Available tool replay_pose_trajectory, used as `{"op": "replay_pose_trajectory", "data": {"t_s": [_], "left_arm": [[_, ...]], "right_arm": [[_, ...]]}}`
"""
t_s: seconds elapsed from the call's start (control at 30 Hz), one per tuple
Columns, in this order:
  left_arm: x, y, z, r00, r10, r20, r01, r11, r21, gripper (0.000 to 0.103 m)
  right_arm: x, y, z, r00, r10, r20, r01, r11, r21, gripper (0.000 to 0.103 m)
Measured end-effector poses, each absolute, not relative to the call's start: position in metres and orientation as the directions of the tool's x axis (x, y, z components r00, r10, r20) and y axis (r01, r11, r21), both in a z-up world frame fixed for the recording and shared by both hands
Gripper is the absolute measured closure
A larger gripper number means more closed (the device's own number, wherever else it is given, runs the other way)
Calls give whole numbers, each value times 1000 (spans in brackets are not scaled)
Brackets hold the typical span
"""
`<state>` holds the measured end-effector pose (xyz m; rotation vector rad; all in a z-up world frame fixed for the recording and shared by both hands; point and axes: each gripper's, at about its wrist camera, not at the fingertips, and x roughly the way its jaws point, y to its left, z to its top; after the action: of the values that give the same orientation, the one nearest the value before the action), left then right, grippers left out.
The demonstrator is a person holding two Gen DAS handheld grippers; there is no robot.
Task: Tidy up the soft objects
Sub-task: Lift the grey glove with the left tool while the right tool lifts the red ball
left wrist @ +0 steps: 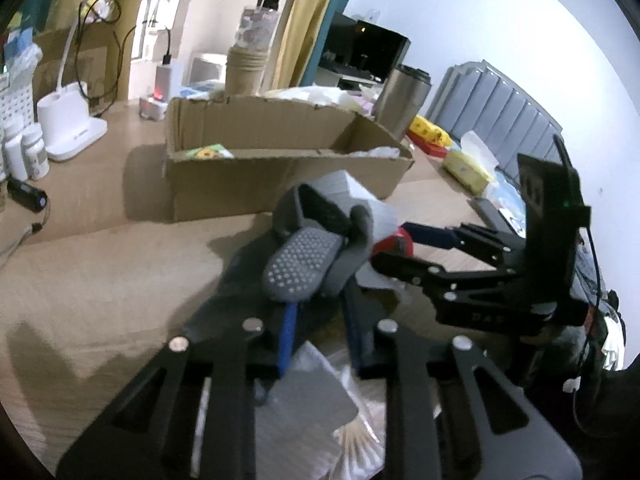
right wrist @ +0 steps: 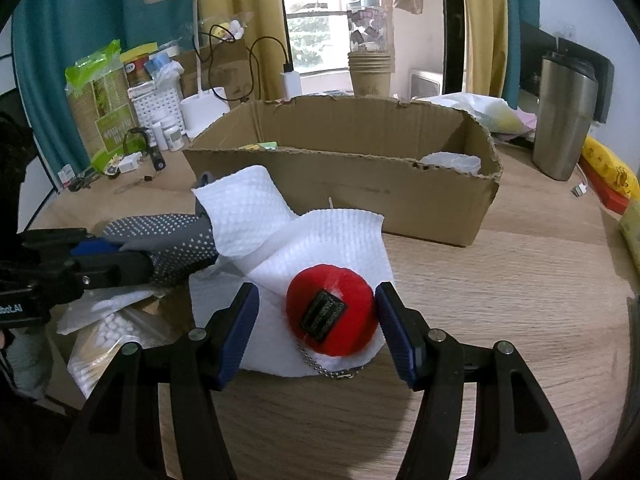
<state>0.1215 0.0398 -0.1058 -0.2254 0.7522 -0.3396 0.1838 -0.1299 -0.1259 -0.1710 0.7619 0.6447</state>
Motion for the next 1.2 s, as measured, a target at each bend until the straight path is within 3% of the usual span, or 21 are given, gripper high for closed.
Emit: {"op": "replay_pose_trajectory", "data": {"t_s": [0.17,0.33,0.53,1.03,1.2], "left_arm": [[123,38,-106,679,-376,-630,220,924,-313,86],[119,39,-101,695,-366,-619,217,927,-305,88],[114,43,-87,720,-362,-592,222,928,-298,89],[108,49,-65,758,-342,-555,222,936,-275,89],[115,38,-79,706,-337,-623,249,941,-227,87]], "right_arm": [[184,-129,-127,539,472,-698,-602,795,74,41],[183,-129,-127,536,478,-695,-610,789,73,57],[180,-130,-124,549,489,-678,-613,787,72,63],[173,-143,-102,598,516,-614,-611,789,68,67],[172,-146,-100,601,519,-608,-611,789,69,67]]}}
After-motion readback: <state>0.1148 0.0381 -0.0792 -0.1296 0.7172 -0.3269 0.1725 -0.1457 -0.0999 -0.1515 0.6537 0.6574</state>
